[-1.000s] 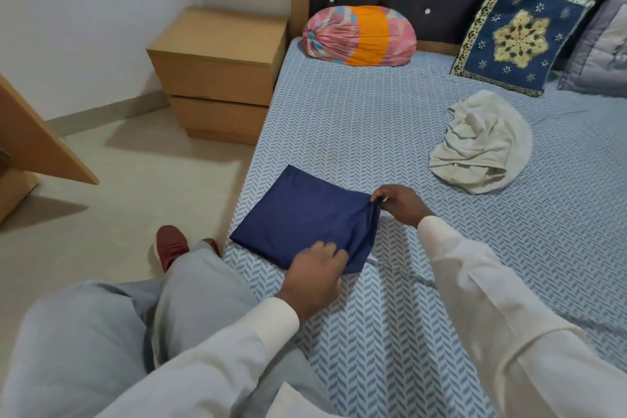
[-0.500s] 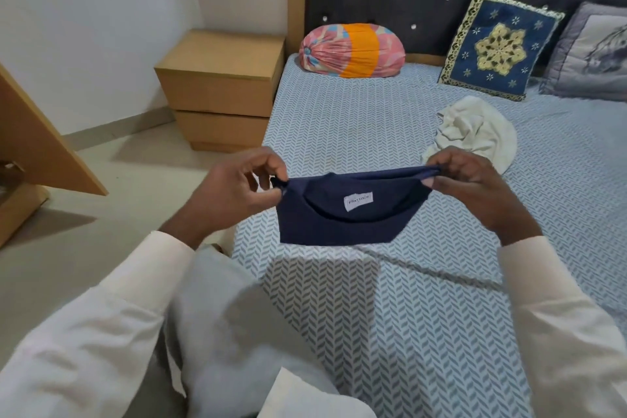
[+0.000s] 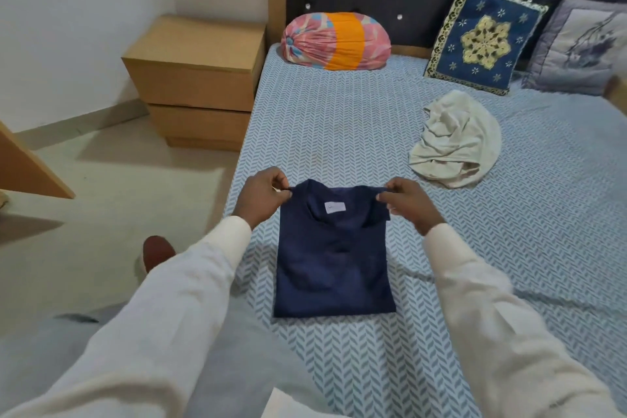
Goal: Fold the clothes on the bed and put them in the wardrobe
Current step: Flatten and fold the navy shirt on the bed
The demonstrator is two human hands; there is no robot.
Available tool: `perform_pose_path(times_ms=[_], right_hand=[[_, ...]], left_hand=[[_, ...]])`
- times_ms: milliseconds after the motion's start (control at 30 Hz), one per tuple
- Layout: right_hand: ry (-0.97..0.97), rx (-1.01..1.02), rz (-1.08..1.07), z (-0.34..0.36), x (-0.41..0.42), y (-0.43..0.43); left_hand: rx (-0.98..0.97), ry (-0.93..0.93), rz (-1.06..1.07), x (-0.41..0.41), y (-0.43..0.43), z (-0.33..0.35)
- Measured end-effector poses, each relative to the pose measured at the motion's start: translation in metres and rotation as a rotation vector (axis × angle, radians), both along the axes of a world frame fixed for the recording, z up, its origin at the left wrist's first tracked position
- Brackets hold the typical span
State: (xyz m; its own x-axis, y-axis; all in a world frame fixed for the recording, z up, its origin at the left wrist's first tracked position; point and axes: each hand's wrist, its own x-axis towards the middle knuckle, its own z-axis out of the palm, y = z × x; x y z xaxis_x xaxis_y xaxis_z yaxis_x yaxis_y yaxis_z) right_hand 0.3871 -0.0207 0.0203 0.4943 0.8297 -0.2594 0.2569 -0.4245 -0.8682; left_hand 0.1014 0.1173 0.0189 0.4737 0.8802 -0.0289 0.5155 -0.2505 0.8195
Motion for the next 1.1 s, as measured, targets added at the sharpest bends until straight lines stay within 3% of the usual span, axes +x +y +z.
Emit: perform_pose_path(times_ms=[67,167,300,533,633,833,967,1100], right_hand=[[-0.062,-0.016,-0.129,-0.023,-0.002,0.011],[-0.22,-0.203,-0.147,-0.048,-0.007,-0.002],[-0.171,-0.469,0.017,-0.07,-0.025,-0.054],[-0.285,-0.593,0.206,-0.085,-0.056,-0.098],[-0.169,-0.535,0.087,-0.082,-0.047,-0.087],[-0.026,-0.326,-0.117,-0.085,-0.034,-0.042],[0.072,-0.291,-0.06,-0.083,-0.026,-0.023],[0.026,-0.211,0.064,-0.077,-0.029,-0.029]], left_hand=[[0.013,0.008,0.13,0.005,-0.001,-0.018],[-0.161,0.187,0.192,-0.001,-0.012,-0.05],[-0.361,0.402,0.051,-0.023,-0.047,-0.077],[-0.43,0.579,-0.119,-0.036,-0.105,-0.09],[-0.486,0.509,-0.03,-0.037,-0.102,-0.092],[-0.409,0.244,0.18,-0.009,-0.078,-0.078],[-0.326,0.213,0.181,0.002,-0.07,-0.074],[-0.295,0.065,0.125,0.002,-0.071,-0.08]])
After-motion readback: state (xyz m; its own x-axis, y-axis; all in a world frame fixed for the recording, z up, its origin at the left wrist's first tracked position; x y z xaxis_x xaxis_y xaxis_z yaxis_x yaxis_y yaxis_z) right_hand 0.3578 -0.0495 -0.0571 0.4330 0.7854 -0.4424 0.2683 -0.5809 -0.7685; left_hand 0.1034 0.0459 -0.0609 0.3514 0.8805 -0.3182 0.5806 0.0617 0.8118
